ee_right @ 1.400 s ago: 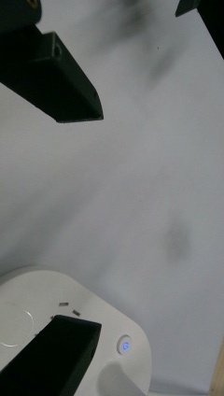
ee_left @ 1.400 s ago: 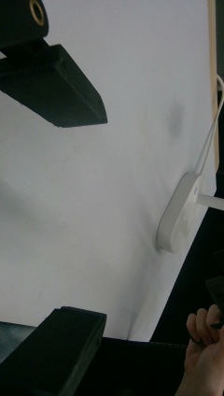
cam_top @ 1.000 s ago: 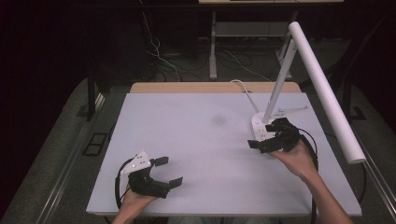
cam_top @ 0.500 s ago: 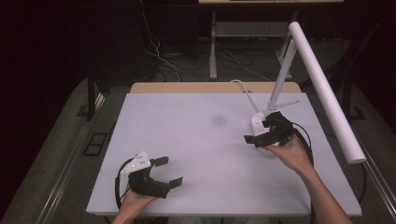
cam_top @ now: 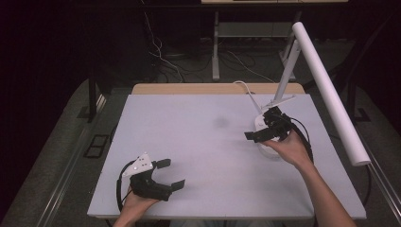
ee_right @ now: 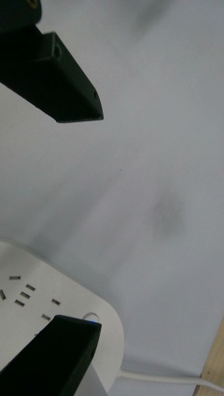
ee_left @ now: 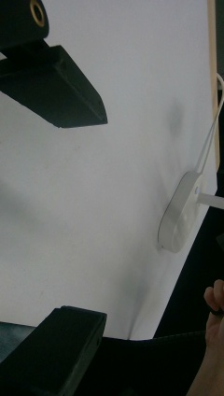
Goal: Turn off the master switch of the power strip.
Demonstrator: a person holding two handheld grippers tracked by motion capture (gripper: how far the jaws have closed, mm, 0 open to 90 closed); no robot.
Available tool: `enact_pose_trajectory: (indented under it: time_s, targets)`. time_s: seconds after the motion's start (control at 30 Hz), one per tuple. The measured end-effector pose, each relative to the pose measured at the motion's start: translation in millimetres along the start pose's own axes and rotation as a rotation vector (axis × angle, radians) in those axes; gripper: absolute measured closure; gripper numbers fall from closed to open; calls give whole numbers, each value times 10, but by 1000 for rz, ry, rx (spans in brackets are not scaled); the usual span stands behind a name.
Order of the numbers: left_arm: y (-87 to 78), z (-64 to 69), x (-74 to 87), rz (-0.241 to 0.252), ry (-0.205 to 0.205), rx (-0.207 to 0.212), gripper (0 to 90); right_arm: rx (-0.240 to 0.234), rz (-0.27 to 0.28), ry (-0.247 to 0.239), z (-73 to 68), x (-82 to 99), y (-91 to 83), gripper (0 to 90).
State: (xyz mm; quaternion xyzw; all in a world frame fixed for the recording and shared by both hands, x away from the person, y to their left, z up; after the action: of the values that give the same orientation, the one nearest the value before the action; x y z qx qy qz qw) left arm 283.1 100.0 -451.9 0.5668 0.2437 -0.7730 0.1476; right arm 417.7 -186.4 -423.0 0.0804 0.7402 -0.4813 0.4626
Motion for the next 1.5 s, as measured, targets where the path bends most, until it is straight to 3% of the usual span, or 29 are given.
enact_pose_trajectory:
  time_s: [0.23, 0.53, 0.73, 0.93, 1.03, 1.07, 1.1, 1.2, 1.23, 1.37, 1.5]
  targets:
    - [9, 9, 9, -6, 7, 3, 47, 48, -33, -5, 56, -10, 59, 4]
    - [9, 6, 10, -8, 9, 3, 48, 87, -98, -27, 131, 11, 136, 85]
    - [10, 10, 12, -10, 11, 5, 49, 124, -139, -81, 194, -12, 184, 281]
    - [10, 8, 16, -13, 12, 7, 50, 145, -164, -86, 225, -29, 200, 441]
    - [8, 4, 19, -17, 14, 3, 51, 165, -188, -116, 246, -38, 214, 582]
    - [9, 1, 22, -19, 14, 2, 51, 165, -188, -116, 246, -38, 214, 582]
    - [10, 1, 24, -20, 12, 1, 50, 180, -193, -130, 256, -52, 217, 668]
    - [11, 0, 28, -24, 14, 1, 50, 175, -199, -140, 254, -63, 228, 742]
    - [12, 0, 28, -25, 16, 2, 50, 190, -208, -157, 259, -70, 240, 813]
    - [15, 4, 30, -27, 17, 4, 50, 214, -232, -175, 272, -81, 277, 893]
    - [15, 3, 30, -27, 18, 5, 50, 247, -254, -191, 310, -103, 316, 894]
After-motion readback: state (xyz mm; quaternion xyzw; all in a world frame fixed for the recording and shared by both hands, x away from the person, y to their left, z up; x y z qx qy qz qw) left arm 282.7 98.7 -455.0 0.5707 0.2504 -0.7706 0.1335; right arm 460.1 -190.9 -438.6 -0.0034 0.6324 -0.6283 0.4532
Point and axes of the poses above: each handheld gripper's, and its own axes: y roughly forward along the jaws, x roughly out of its underside, z roughly to its right, the point moved 9 cm from there along y, roughly forward along the jaws, and after that the axes turned 9 degrees about z, right-handed, at the moved point
